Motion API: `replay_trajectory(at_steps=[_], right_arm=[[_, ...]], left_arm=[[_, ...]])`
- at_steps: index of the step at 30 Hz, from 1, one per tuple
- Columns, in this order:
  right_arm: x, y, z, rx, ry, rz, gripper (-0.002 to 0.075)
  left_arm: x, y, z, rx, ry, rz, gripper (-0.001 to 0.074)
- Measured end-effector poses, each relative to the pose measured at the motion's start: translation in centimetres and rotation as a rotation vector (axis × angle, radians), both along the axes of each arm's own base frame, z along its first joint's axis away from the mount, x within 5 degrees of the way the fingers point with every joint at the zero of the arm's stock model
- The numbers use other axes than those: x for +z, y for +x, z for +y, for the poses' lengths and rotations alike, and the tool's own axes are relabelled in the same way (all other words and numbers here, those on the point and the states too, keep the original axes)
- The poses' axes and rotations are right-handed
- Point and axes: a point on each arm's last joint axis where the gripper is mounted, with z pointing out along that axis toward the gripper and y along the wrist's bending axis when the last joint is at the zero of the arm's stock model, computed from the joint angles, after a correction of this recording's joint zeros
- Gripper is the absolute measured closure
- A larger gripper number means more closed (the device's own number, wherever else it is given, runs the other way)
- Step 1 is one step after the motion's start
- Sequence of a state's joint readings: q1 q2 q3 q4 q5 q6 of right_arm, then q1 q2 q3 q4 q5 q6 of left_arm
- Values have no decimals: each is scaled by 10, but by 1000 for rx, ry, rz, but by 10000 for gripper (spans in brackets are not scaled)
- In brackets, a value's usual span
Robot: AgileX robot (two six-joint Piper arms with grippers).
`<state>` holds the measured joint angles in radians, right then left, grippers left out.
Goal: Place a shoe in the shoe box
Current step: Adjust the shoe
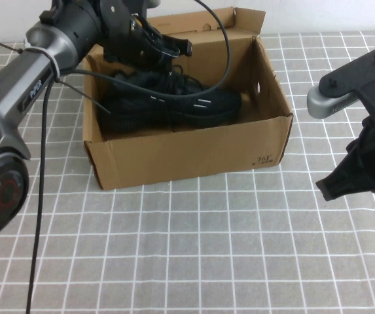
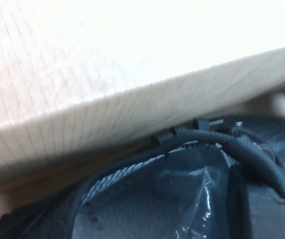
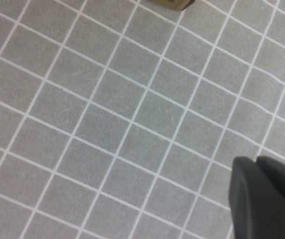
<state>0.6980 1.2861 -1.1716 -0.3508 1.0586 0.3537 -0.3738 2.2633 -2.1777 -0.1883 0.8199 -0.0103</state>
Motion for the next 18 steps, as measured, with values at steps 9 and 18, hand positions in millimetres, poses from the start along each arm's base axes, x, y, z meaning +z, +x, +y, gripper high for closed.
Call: replay_trajectory(at_steps=[9,18], right_arm=[[0,0,0,0,0,0,742],[0,0,0,0,0,0,741]], left_arm=[[-7,4,-1,-8,7,-18,734],[-16,8,-1,-21,26,-18,734]])
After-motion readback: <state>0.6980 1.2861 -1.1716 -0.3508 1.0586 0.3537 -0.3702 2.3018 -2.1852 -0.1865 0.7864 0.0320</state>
